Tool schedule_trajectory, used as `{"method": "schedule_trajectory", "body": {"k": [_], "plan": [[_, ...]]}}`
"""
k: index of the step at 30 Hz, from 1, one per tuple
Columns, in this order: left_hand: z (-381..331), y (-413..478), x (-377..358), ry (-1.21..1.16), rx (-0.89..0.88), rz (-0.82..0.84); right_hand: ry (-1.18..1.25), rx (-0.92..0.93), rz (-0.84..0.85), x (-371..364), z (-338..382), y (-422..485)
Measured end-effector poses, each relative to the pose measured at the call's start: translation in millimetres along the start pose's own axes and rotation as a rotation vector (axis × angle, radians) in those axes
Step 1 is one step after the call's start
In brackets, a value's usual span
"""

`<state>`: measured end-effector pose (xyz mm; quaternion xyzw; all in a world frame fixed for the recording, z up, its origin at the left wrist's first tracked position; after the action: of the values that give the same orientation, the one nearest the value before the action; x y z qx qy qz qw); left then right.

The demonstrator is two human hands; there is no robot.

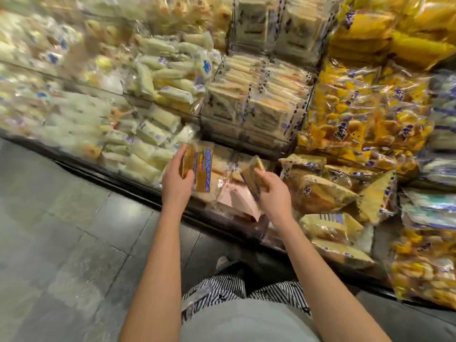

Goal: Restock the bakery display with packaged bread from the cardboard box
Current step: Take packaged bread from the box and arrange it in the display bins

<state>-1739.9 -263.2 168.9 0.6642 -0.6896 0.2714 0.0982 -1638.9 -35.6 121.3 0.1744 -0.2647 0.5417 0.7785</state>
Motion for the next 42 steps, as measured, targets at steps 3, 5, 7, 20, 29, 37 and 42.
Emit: {"method": "schedule_trajectory", "body": {"k": [3, 5, 7, 20, 29, 37, 42], "plan": [[5.5, 25.6, 1.6, 0.02, 0.001, 0.071, 0.001, -0.039, -0.052, -32.4, 2.9, -6.2], [10.8, 35.6, 0.5, 0.022, 0.005, 0.125, -0.011, -0.048, -0.08, -44.6, 6.3, -4.7], [17.1, 44.4, -0.3, 0.035, -0.004, 0.163, -0.098, 0.006, -0.069, -53.4, 12.4, 0.0], [44.5, 71.7, -4.8, 0.06, 0.017, 0.263, -0.365, 0.02, 0.333, -110.5, -2.5, -16.4], [48.9, 63.1, -10.6, 0.094, -0.012, 0.315, -0.286, -0.098, 0.106, -113.5, -12.8, -24.2], [46.3, 62.5, 1.2, 0.127, -0.018, 0.278, -0.457, -0.151, 0.138, -123.6, -14.2, -20.3], [40.5, 61.7, 4.0, 0.163, -0.092, 0.23, -0.472, -0.166, 0.193, -127.5, -13.0, -9.6]]}}
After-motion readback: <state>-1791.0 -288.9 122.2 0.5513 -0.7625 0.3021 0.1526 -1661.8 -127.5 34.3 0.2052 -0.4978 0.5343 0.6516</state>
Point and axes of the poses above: each hand's wrist, its own y-axis towards the middle knuckle, its own x-axis out of the back of the hand, z = x × y, the point moved 6 cm from there along y, towards the middle knuckle, and after that the axes turned 11 degrees about x, right-handed, at the moved point
